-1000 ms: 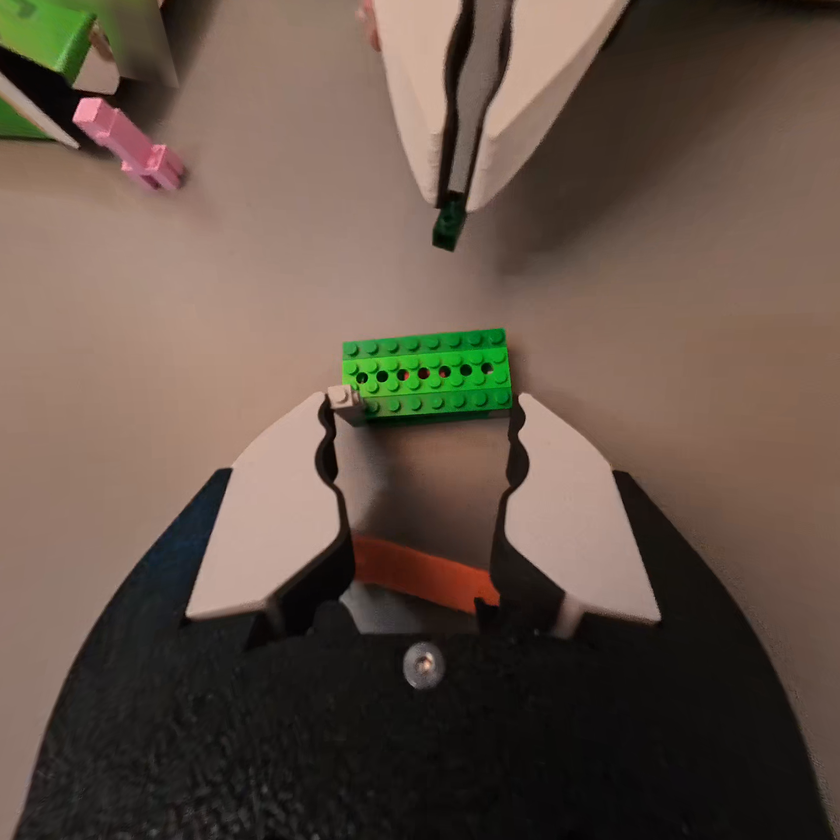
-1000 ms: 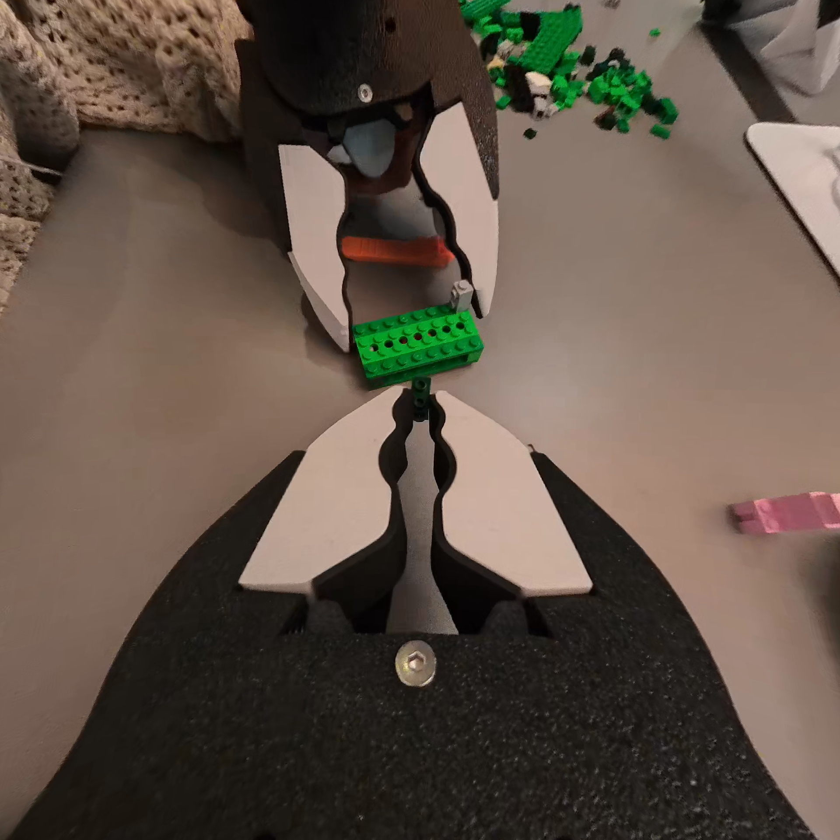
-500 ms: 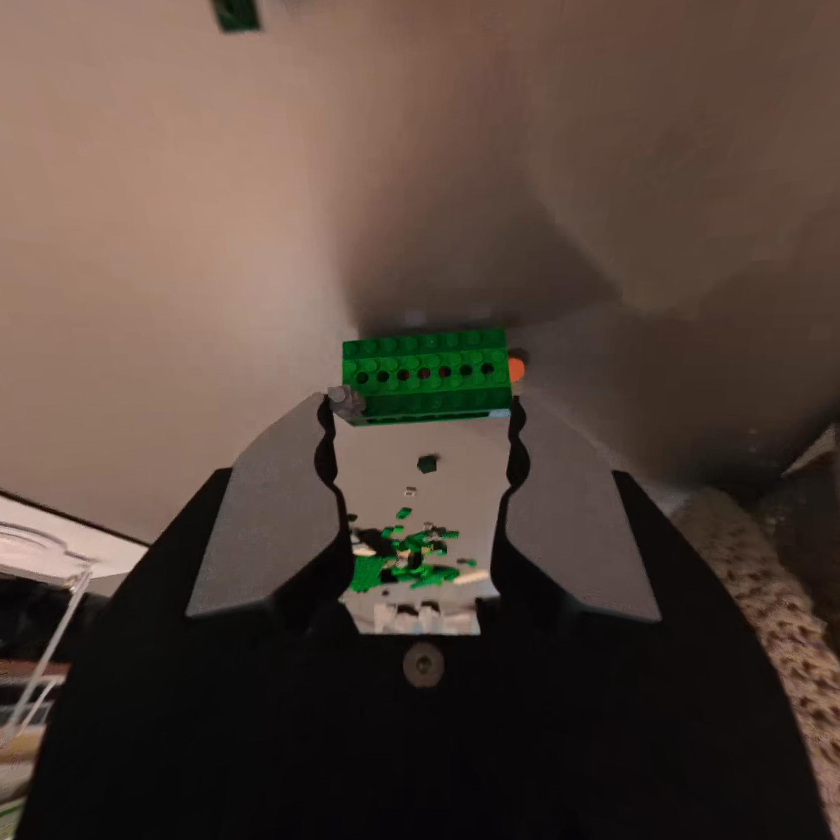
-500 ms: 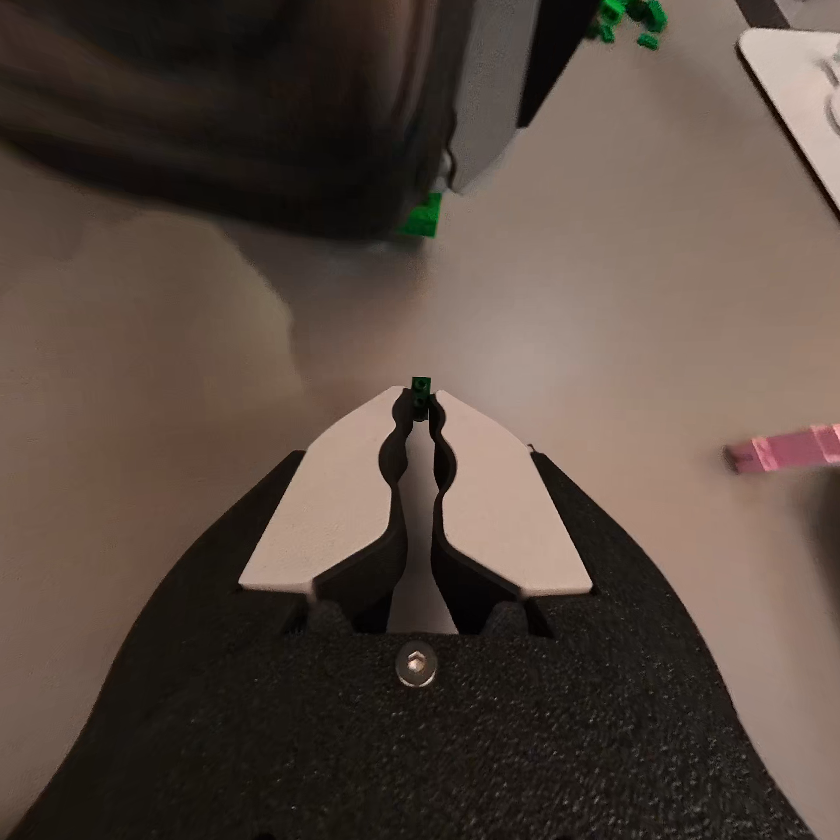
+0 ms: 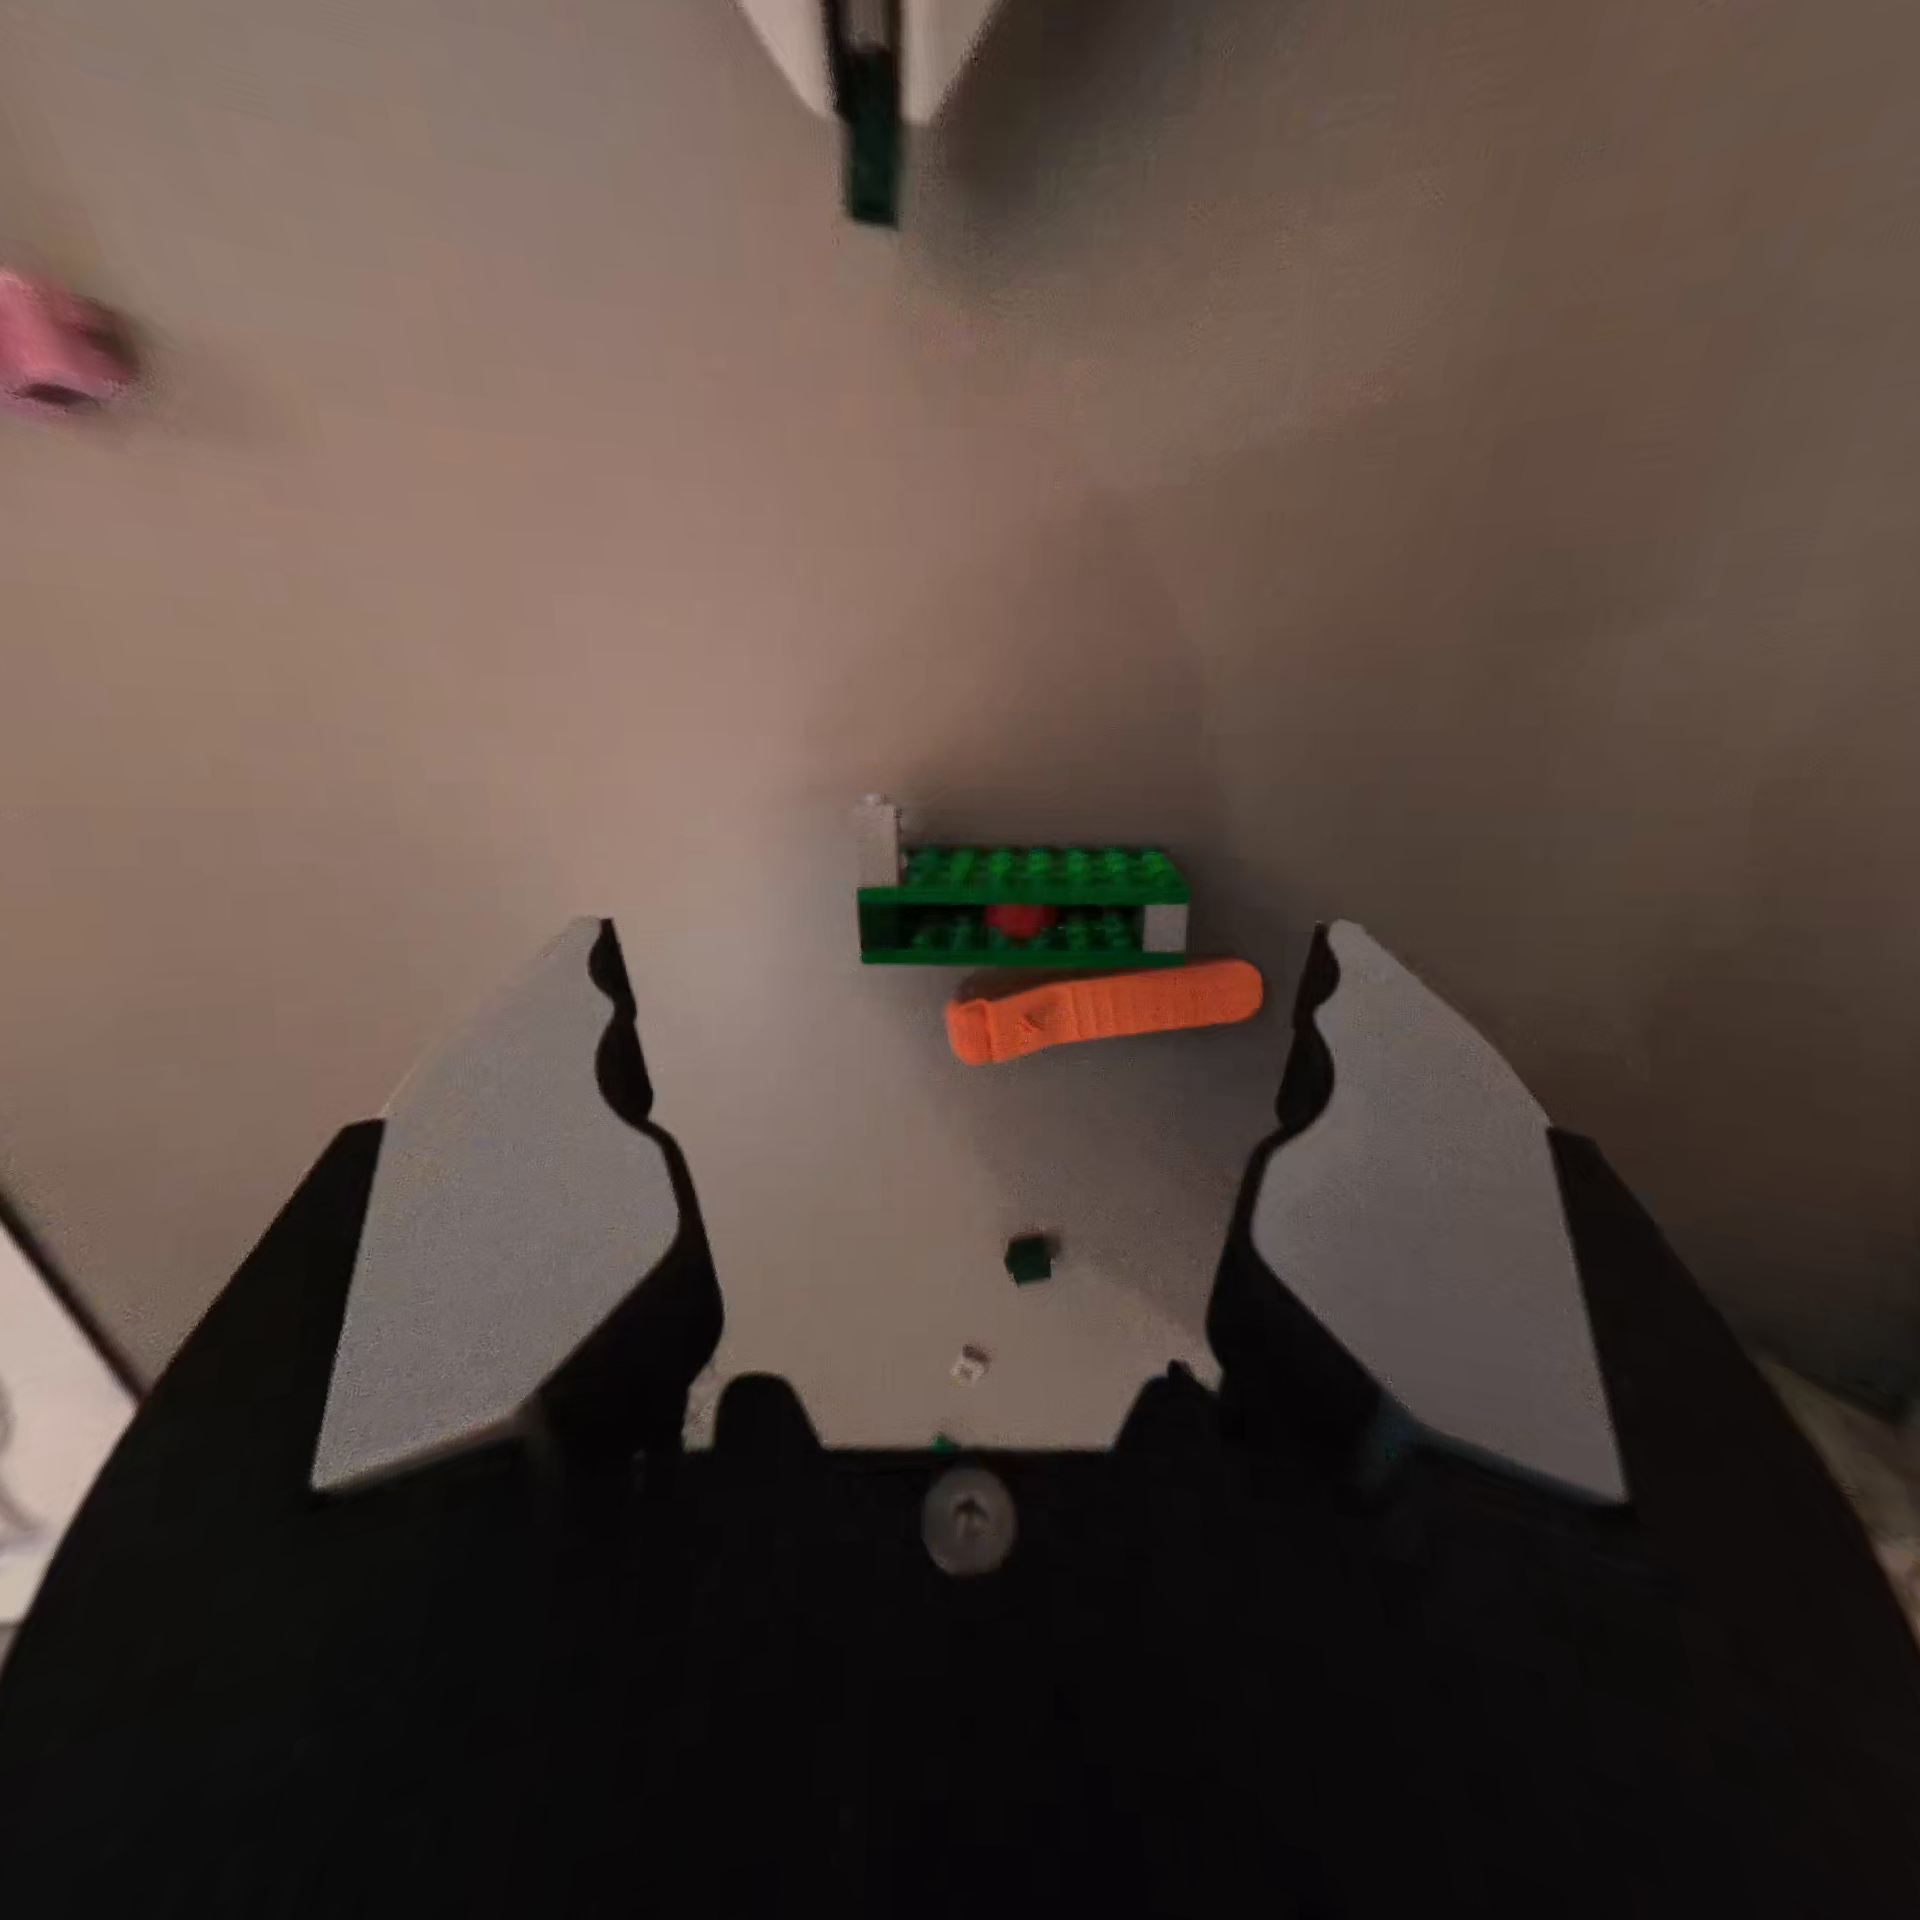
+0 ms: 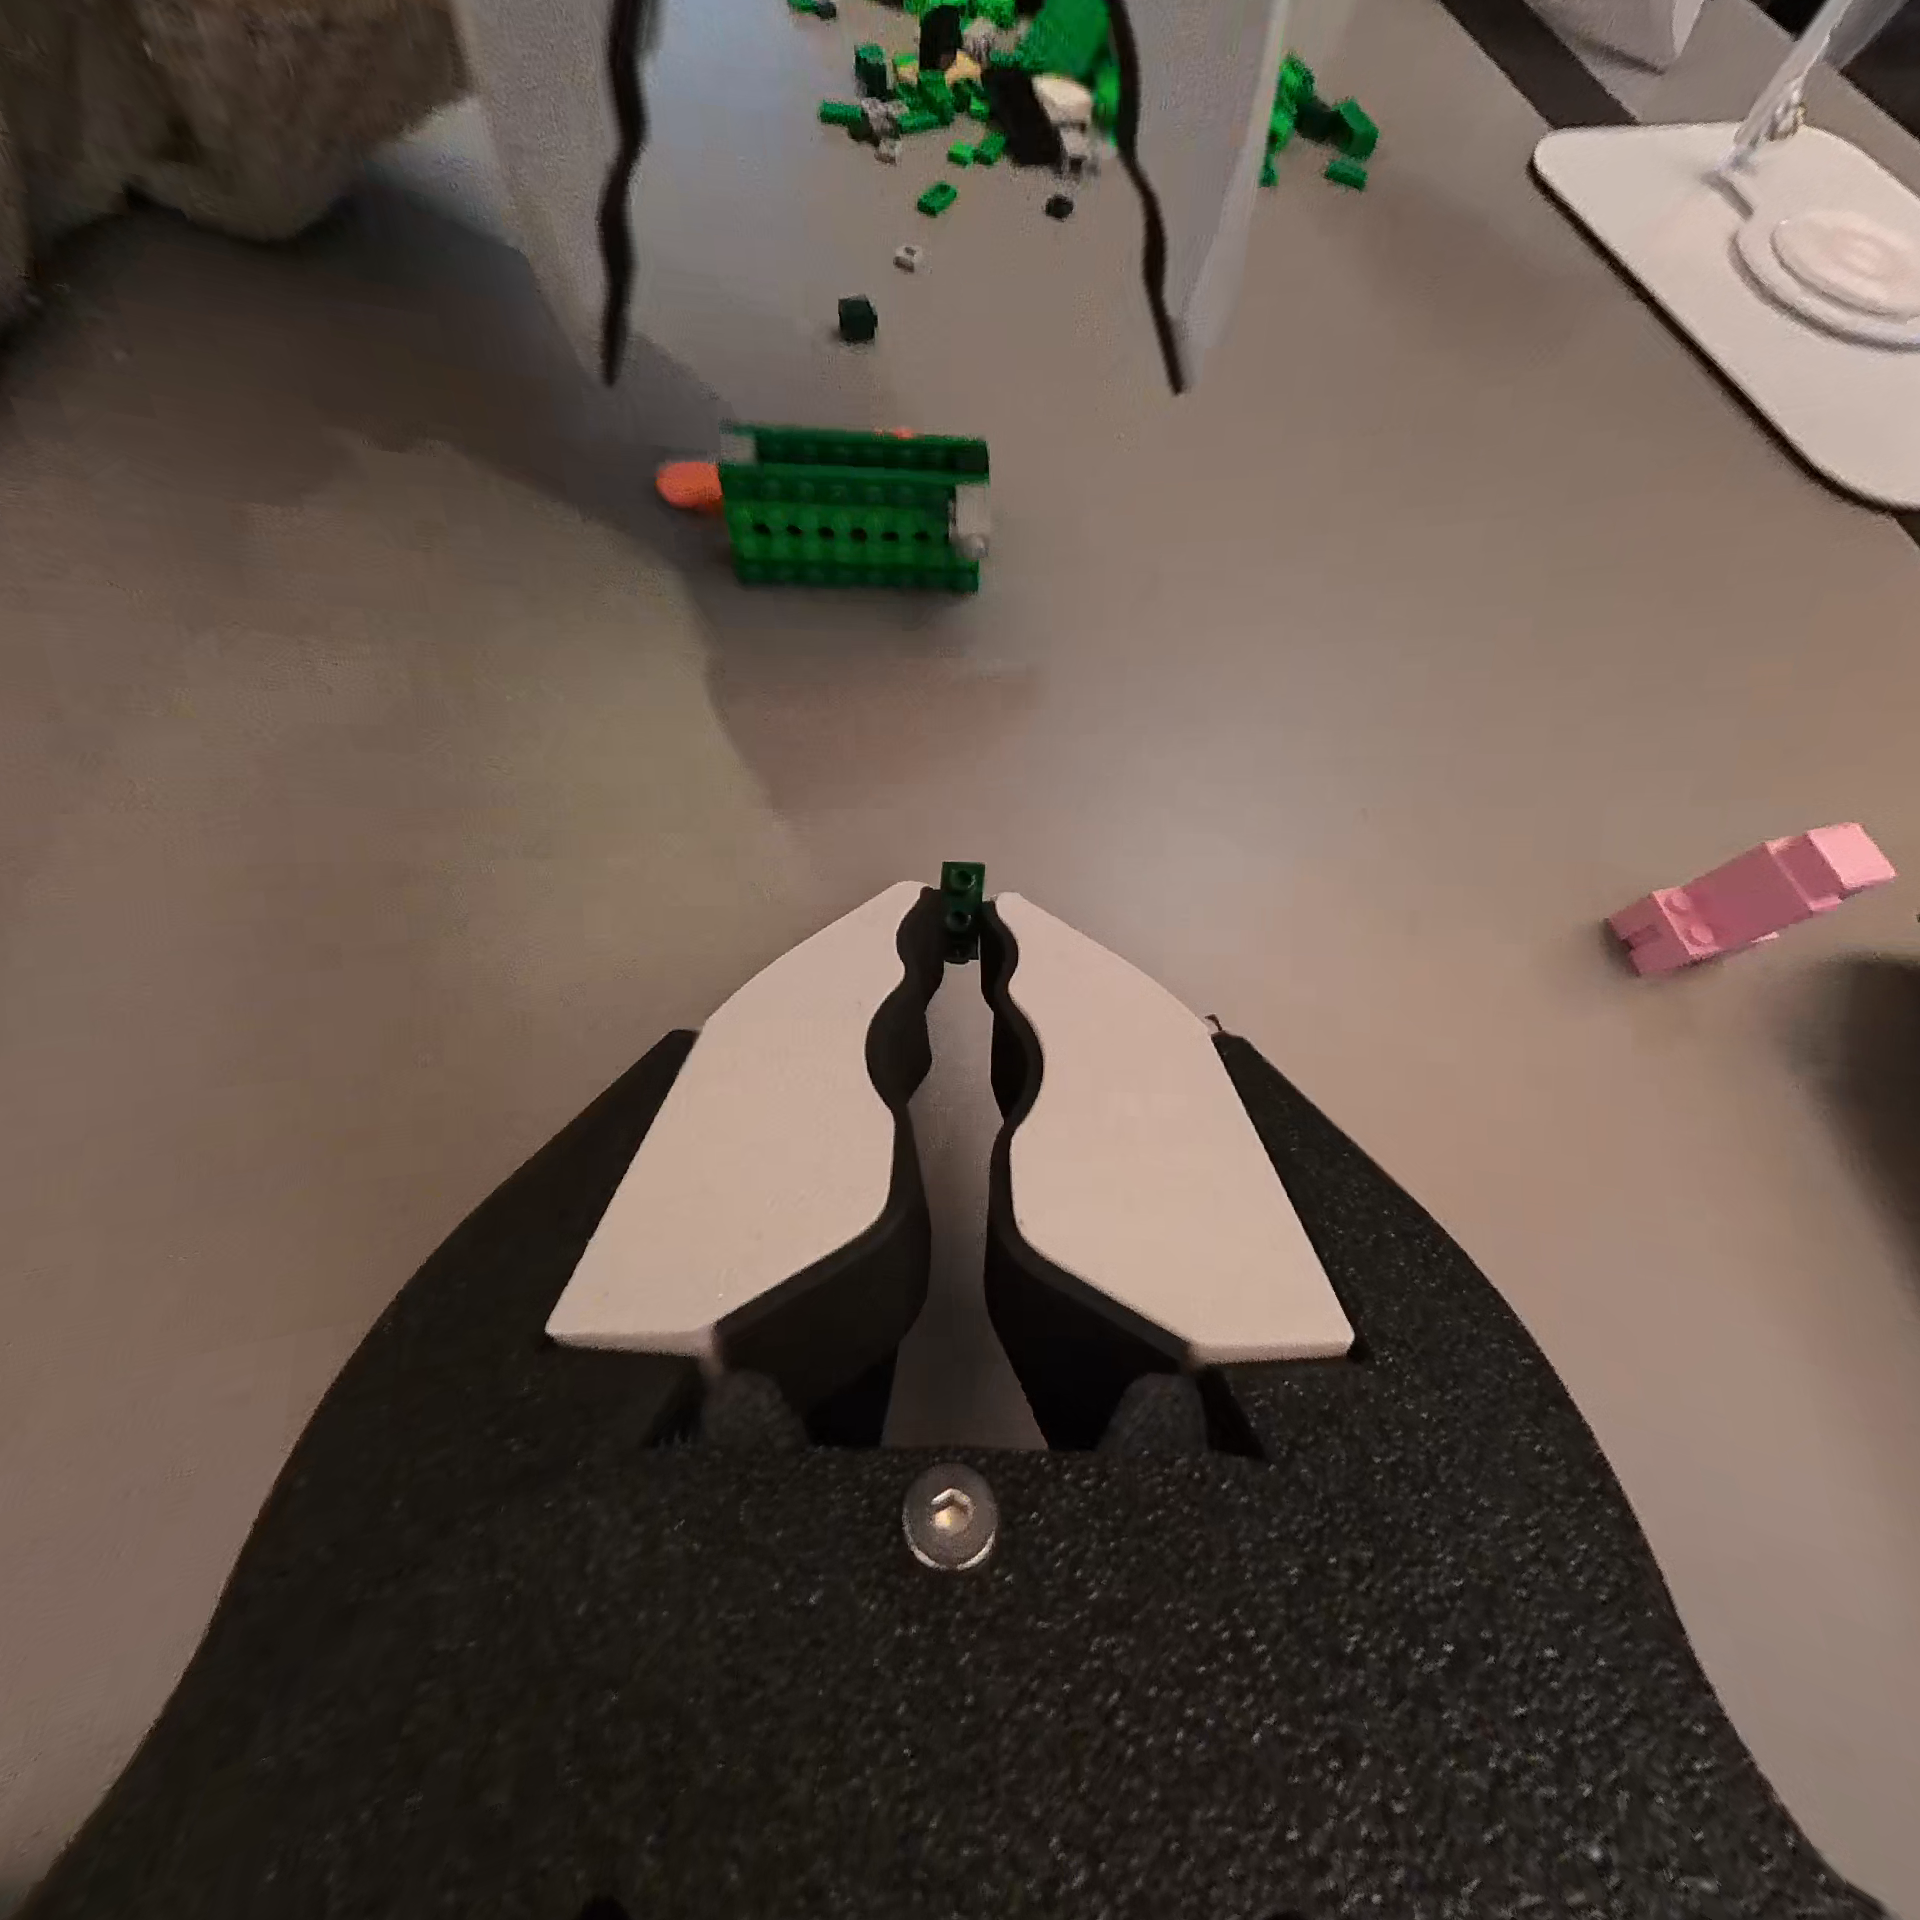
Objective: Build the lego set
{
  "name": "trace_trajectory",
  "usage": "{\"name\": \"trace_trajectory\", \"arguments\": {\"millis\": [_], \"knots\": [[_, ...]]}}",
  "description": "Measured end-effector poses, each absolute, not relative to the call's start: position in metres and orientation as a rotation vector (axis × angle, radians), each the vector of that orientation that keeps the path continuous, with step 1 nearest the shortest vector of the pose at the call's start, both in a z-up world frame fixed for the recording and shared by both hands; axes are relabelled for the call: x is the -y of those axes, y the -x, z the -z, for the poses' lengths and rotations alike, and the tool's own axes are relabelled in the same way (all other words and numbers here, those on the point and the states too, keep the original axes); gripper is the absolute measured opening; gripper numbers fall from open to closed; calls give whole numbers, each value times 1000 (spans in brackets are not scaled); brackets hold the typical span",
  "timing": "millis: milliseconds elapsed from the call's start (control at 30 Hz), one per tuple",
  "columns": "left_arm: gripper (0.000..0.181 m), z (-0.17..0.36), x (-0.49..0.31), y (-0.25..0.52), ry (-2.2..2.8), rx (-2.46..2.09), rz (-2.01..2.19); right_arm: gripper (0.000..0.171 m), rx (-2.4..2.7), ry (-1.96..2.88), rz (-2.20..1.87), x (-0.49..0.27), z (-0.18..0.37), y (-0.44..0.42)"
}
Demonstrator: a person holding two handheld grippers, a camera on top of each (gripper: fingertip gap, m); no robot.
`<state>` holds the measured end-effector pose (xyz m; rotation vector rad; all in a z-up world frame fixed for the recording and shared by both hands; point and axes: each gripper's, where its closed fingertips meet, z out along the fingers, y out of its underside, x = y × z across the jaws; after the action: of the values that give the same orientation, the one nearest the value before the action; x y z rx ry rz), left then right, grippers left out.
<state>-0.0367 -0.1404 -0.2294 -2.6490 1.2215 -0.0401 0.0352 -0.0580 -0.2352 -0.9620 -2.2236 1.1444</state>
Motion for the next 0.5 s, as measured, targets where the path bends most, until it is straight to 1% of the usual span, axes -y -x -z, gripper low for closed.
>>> {"name": "trace_trajectory", "arguments": {"millis": [133, 300, 500], "knots": [[119, 232, 149, 42, 2376, -1065, 173, 6, 2218, 892, -1255, 85, 223, -33], [118, 255, 151, 43, 2219, -957, 305, 6, 2250, 803, -1249, 114, 221, -27], [105, 253, 143, 30, 2088, -869, 407, 6, 2239, 819, -1240, 130, 223, -17]]}}
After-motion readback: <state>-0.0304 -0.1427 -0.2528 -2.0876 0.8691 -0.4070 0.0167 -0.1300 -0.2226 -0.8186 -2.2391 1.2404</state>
